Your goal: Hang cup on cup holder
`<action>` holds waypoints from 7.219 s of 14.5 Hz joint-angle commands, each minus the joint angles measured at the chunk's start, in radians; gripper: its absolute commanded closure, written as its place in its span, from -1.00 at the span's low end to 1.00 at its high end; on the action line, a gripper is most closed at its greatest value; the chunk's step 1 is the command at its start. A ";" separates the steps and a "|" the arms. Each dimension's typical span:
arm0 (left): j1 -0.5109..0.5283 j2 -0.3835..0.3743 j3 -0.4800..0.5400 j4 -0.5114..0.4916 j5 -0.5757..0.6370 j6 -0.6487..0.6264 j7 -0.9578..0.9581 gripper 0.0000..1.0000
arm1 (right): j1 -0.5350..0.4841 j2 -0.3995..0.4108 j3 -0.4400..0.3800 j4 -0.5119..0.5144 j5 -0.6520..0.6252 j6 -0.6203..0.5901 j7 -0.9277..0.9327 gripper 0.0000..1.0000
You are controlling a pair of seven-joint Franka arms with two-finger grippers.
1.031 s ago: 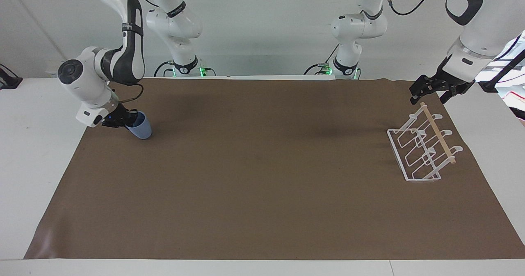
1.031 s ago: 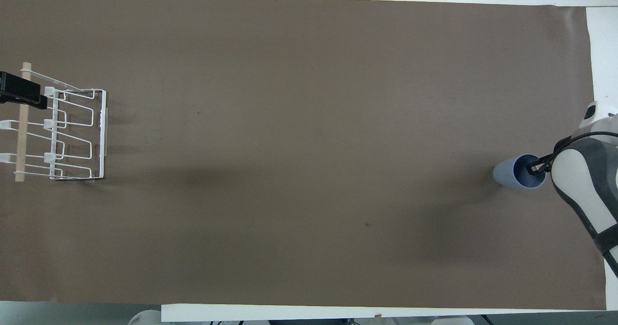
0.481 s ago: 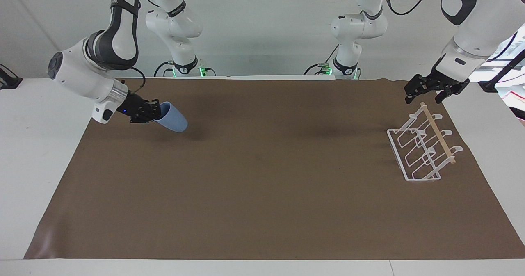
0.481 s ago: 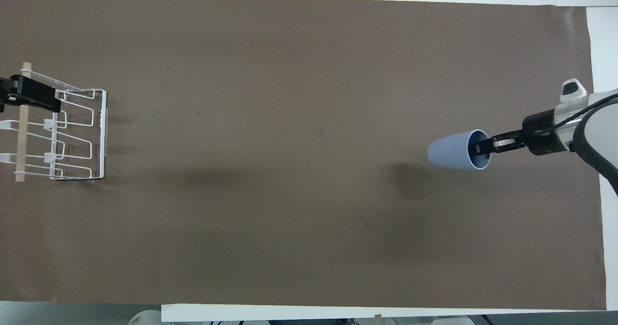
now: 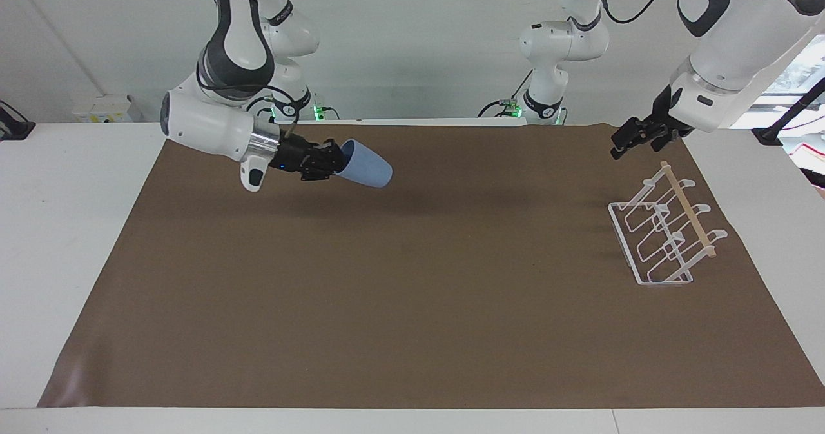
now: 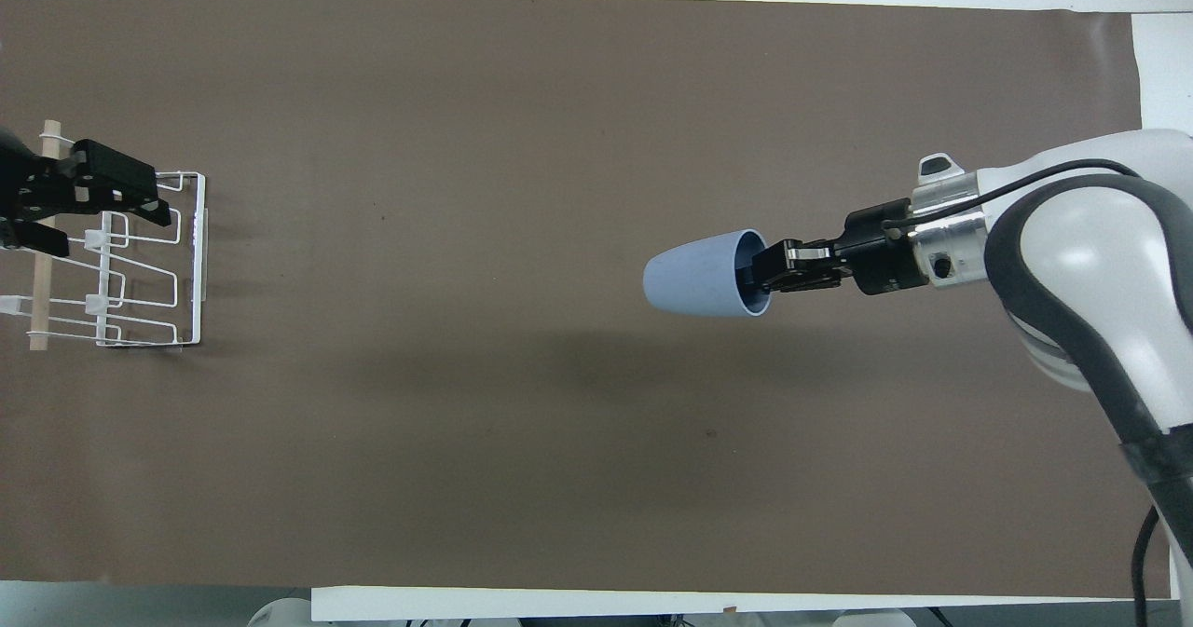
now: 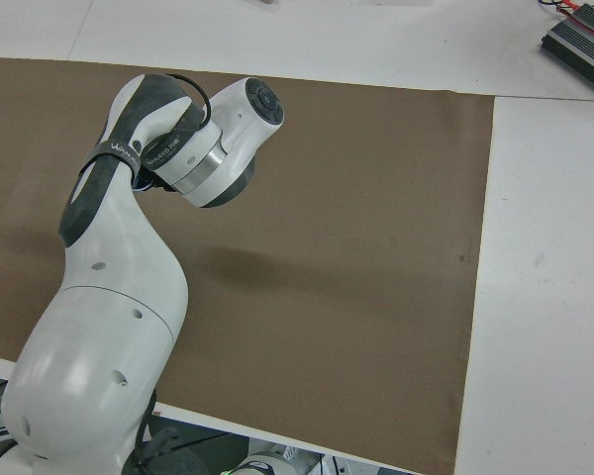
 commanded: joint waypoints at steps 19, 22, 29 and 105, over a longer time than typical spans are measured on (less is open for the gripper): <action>-0.361 -0.132 -0.005 -0.315 -0.239 0.356 -1.411 -1.00 | 0.379 0.006 -0.003 0.004 0.334 0.342 0.235 0.97; -0.367 -0.132 -0.008 -0.347 -0.238 0.405 -1.405 -0.99 | 0.380 0.006 -0.003 0.004 0.334 0.345 0.235 0.97; -0.386 -0.132 -0.008 -0.356 -0.281 0.436 -1.402 1.00 | 0.380 0.006 -0.003 0.004 0.334 0.352 0.236 0.97; 0.074 0.118 0.007 0.124 0.195 -0.082 0.335 -1.00 | -0.198 -0.096 -0.106 0.455 -1.088 -0.466 0.082 -0.98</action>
